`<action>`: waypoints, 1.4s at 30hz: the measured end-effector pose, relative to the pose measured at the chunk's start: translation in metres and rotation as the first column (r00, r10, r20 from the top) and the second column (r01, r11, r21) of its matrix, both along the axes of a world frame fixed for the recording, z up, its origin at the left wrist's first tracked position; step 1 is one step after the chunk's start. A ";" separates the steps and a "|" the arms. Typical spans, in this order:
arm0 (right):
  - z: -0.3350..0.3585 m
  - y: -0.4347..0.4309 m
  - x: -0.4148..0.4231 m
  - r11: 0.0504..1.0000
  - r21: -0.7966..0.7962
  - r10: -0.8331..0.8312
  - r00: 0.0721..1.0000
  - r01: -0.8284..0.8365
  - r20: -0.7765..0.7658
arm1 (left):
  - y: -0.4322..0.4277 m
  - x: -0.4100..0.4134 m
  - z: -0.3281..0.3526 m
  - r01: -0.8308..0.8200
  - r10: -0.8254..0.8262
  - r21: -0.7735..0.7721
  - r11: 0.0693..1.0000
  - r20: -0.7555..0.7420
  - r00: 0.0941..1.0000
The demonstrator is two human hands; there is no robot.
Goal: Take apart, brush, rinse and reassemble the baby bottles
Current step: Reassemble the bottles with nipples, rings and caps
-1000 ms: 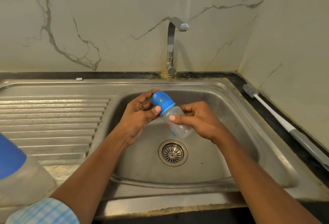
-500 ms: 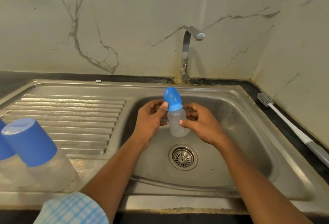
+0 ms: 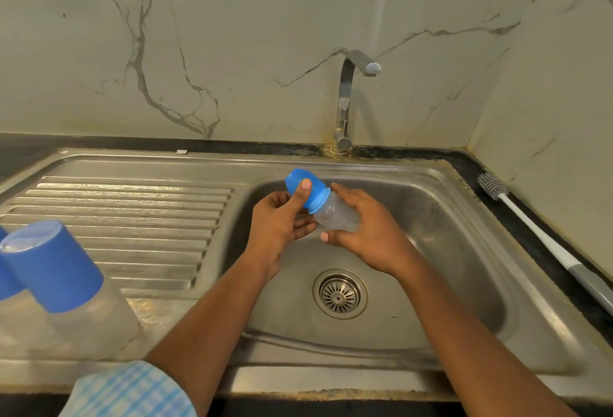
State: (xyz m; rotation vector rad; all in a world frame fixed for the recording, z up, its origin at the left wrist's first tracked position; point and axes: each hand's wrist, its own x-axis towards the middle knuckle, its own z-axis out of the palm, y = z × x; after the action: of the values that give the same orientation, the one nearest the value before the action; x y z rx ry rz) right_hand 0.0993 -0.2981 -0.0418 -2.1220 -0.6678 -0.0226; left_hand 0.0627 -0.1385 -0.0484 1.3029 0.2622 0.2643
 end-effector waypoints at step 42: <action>0.003 0.023 -0.007 0.999 0.044 0.006 0.998 -0.003 -0.062 | 0.012 -0.023 0.017 -0.070 -0.026 0.465 0.882 0.198 0.980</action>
State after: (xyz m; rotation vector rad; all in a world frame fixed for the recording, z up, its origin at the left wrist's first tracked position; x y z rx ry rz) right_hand 0.0919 -0.2752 -0.0387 -2.0706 -0.6303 0.0305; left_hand 0.0399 -0.1267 -0.0317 1.7428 0.0385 0.4982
